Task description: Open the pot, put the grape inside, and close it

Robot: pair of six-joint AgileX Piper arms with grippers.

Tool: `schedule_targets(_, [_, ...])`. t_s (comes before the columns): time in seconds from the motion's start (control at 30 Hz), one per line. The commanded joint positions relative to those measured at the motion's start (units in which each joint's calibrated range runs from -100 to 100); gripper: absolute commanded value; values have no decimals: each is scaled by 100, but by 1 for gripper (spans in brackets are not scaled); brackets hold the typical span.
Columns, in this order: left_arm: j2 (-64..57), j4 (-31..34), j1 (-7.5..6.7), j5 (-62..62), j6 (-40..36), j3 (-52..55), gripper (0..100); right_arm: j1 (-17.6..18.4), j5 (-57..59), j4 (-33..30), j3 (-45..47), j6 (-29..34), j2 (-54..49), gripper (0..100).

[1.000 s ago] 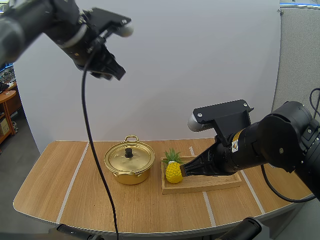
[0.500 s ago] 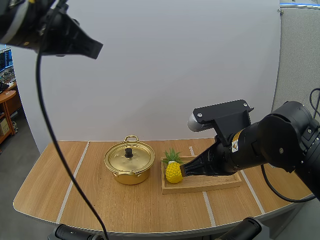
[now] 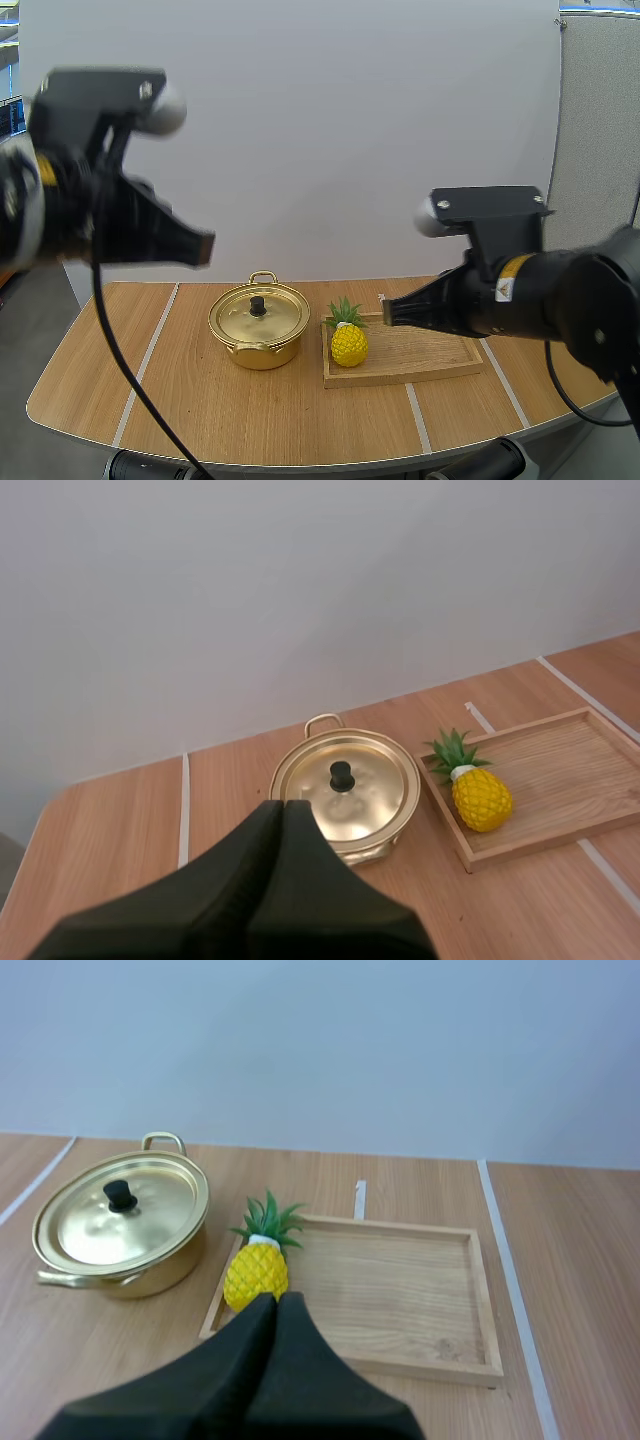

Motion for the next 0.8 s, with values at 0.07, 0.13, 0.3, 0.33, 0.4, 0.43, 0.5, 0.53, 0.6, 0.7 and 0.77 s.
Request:
schedule_targets(0.07, [-859, -100, 342, -802, -1071, 1902, 0, -566, -1467, 7, 33, -90, -2089, 0])
schedule_targets(0.13, [-859, -90, 342, -976, -1071, 2088, 0, -691, -1684, 7, 33, -99, -2262, 0])
schedule_targets(0.3, [-862, -109, 342, -2006, -1345, 2673, 0, -997, -1976, 319, 33, -99, -2262, 0])
schedule_targets(0.33, [-862, -98, 342, -2207, -1402, 2780, 0, -1041, -1976, 409, 33, -99, -2262, 0])
schedule_targets(0.4, [-862, -46, 342, -2525, -1425, 3007, 0, -1080, -1992, 491, 33, -99, -2262, 0])
schedule_targets(0.43, [-862, -19, 342, -2643, -1425, 3106, 0, -1088, -2039, 489, 33, -99, -2262, 0])
schedule_targets(0.5, [-862, 19, 342, -2745, -1462, 3264, 0, -1088, -2206, 489, 33, -179, -2262, 0])
schedule_targets(0.53, [-862, 29, 342, -2763, -1494, 3312, 0, -1088, -2323, 489, 33, -249, -2262, 0])
schedule_targets(0.6, [-862, 29, 342, -2797, -1516, 3367, 0, -1088, -2518, 489, 33, -330, -2262, 0])
schedule_targets(0.7, [-902, 29, 342, -2851, -1516, 3367, 0, -1088, -2674, 489, 33, -327, -2262, 0])
schedule_targets(0.77, [-1030, 34, 342, -2922, -1562, 3367, 0, -1088, -2691, 504, 33, -327, -2262, 0])
